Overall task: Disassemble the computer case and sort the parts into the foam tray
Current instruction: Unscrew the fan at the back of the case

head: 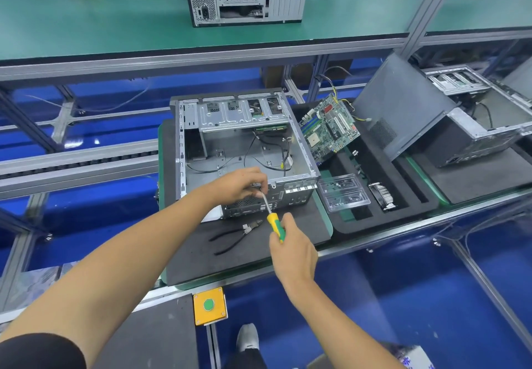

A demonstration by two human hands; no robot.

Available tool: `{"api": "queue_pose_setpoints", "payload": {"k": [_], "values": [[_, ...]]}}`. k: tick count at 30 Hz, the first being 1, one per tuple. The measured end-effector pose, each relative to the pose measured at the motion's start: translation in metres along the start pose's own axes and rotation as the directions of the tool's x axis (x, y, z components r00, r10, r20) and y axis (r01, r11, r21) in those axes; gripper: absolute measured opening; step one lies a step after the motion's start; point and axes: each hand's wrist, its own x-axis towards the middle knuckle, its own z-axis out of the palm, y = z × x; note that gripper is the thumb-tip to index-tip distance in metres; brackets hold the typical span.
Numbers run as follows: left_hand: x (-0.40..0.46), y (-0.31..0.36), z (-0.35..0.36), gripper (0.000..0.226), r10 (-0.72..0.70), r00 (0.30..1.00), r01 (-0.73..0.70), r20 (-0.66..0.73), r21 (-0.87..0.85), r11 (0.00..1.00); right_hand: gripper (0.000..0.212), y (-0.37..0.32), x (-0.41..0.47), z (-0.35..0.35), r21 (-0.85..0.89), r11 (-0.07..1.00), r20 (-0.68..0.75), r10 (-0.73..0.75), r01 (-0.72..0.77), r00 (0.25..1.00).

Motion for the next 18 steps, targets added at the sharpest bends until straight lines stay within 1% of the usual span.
{"api": "queue_pose_setpoints", "payload": {"k": [1,2,3,4,5,6,8,9,10,11,12,13,14,15,16,17,18], "values": [[-0.001,0.000,0.001,0.007,-0.002,1.000,0.002,-0.013,0.003,1.000,0.024,0.000,0.001,0.002,0.095,0.994,0.031,0.051,-0.054,0.998],[-0.002,0.001,0.002,0.008,-0.007,0.999,0.007,-0.034,0.002,1.000,0.021,0.000,0.004,0.002,0.232,0.964,0.077,0.111,-0.126,0.991],[-0.003,0.000,0.003,0.010,-0.018,0.998,0.018,-0.055,-0.008,1.000,0.018,-0.001,0.006,0.002,0.361,0.910,0.133,0.164,-0.202,0.977],[-0.003,-0.001,0.005,0.013,-0.027,0.997,0.026,-0.072,-0.018,0.999,0.017,-0.001,0.008,0.003,0.452,0.855,0.173,0.196,-0.254,0.965],[-0.004,0.000,0.005,0.015,-0.032,0.996,0.030,-0.079,-0.024,0.999,0.018,-0.001,0.008,0.003,0.484,0.834,0.177,0.204,-0.265,0.963],[-0.004,0.001,0.006,0.016,-0.032,0.996,0.031,-0.083,-0.018,0.999,0.019,-0.001,0.008,0.002,0.491,0.834,0.161,0.197,-0.252,0.967],[-0.005,0.005,0.005,0.018,-0.042,0.995,0.042,-0.087,0.000,0.999,0.019,-0.002,0.006,0.003,0.459,0.861,0.113,0.186,-0.217,0.976],[-0.006,0.008,0.007,0.021,-0.042,0.991,0.048,-0.129,0.040,0.998,0.019,-0.002,0.004,0.005,0.445,0.872,0.093,0.184,-0.206,0.979],[-0.008,0.012,0.012,0.025,-0.042,0.976,0.068,-0.211,0.114,0.991,0.020,-0.002,0.002,0.007,0.444,0.875,0.077,0.178,-0.194,0.981],[-0.012,0.017,0.020,0.029,-0.064,0.941,0.128,-0.334,0.173,0.977,0.020,-0.003,0.000,0.009,0.440,0.878,0.069,0.173,-0.186,0.982],[-0.018,0.024,0.029,0.030,-0.126,0.870,0.232,-0.477,0.171,0.958,0.021,-0.005,-0.001,0.012,0.437,0.881,0.067,0.173,-0.185,0.983],[-0.026,0.032,0.041,0.030,-0.208,0.767,0.336,-0.607,0.103,0.936,0.022,-0.006,-0.002,0.014,0.430,0.883,0.064,0.175,-0.185,0.982],[-0.033,0.042,0.055,0.030,-0.281,0.665,0.399,-0.692,0.011,0.917,0.022,-0.006,-0.003,0.015,0.426,0.886,0.057,0.177,-0.184,0.983],[-0.039,0.051,0.070,0.030,-0.359,0.589,0.426,-0.724,-0.100,0.899,0.024,-0.006,-0.003,0.016,0.415,0.892,0.047,0.176,-0.180,0.983],[-0.043,0.059,0.083,0.030,-0.470,0.549,0.415,-0.691,-0.263,0.871,0.025,-0.005,-0.002,0.018,0.398,0.901,0.037,0.173,-0.173,0.984],[-0.045,0.067,0.090,0.031,-0.601,0.543,0.372,-0.587,-0.474,0.798,0.026,-0.003,-0.002,0.018,0.383,0.910,0.027,0.165,-0.162,0.986],[-0.043,0.074,0.093,0.030,-0.705,0.564,0.316,-0.430,-0.676,0.665,0.027,-0.003,-0.002,0.019,0.373,0.916,0.017,0.153,-0.148,0.988]]}}
